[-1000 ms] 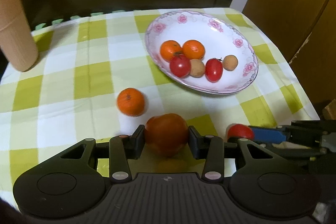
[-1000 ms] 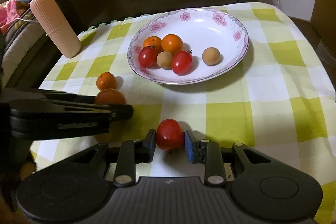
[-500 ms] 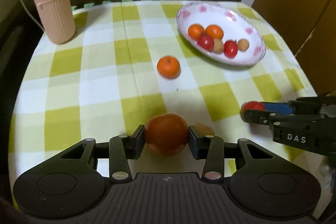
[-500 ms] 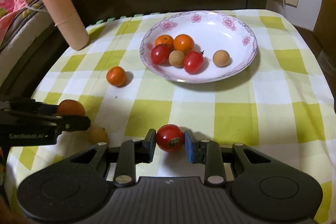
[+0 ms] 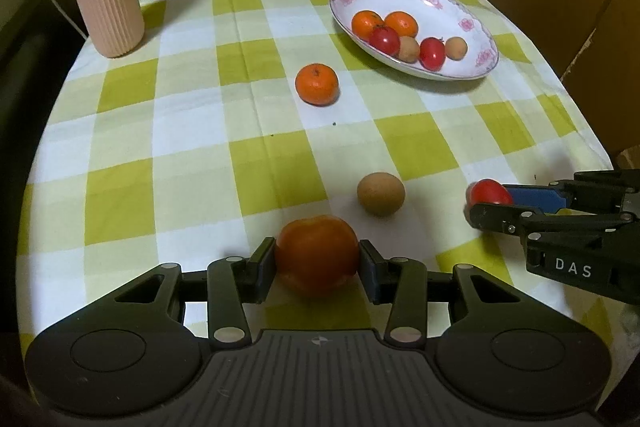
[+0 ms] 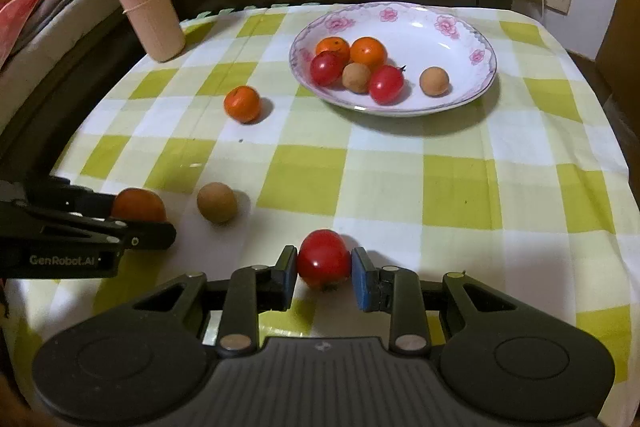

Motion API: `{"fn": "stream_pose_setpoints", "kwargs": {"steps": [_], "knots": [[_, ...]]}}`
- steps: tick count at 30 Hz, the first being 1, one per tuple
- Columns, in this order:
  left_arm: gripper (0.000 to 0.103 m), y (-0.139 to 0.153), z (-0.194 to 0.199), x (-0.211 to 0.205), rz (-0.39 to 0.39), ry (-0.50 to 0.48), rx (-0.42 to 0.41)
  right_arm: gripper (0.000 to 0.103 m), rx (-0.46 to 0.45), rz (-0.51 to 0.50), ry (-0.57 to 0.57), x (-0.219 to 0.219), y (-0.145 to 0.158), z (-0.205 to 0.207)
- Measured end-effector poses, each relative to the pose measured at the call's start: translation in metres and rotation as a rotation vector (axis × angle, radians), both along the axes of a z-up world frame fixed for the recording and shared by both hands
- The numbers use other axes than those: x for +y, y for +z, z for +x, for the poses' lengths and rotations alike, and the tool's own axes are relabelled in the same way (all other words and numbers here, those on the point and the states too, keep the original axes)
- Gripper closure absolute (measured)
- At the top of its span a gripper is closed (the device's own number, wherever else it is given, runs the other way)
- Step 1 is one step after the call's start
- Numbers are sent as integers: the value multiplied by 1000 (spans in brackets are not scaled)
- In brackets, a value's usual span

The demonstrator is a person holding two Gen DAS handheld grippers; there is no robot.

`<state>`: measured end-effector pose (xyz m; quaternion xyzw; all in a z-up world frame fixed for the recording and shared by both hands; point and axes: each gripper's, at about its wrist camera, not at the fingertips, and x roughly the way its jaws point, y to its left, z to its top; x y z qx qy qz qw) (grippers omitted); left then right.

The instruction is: Organize fruits

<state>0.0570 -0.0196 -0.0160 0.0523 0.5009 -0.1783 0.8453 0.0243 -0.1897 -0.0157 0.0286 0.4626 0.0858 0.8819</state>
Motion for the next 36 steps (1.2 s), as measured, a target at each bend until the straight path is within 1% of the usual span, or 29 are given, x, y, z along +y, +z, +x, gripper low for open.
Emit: {"fn": "stream_pose_setpoints", "kwargs": {"steps": [3, 4, 7, 11, 13, 17, 36], "knots": [[50, -1, -3, -3, 19, -14, -15, 75, -2, -10, 4, 2, -1, -3], [47, -1, -3, -4, 22, -18, -18, 75, 0, -7, 3, 2, -2, -2], [40, -2, -4, -4, 10, -27, -18, 75, 2, -6, 2, 2, -4, -1], [36, -3, -5, -5, 12, -29, -24, 74, -1, -3, 1, 2, -5, 0], [27, -4, -5, -7, 27, -31, -29, 72, -3, -4, 8, 3, -5, 0], [27, -5, -7, -8, 44, -34, -33, 66, -7, -10, 22, 6, -5, -1], [28, -7, -13, -14, 52, -52, -51, 65, 1, -13, 17, 7, -4, 1]]}}
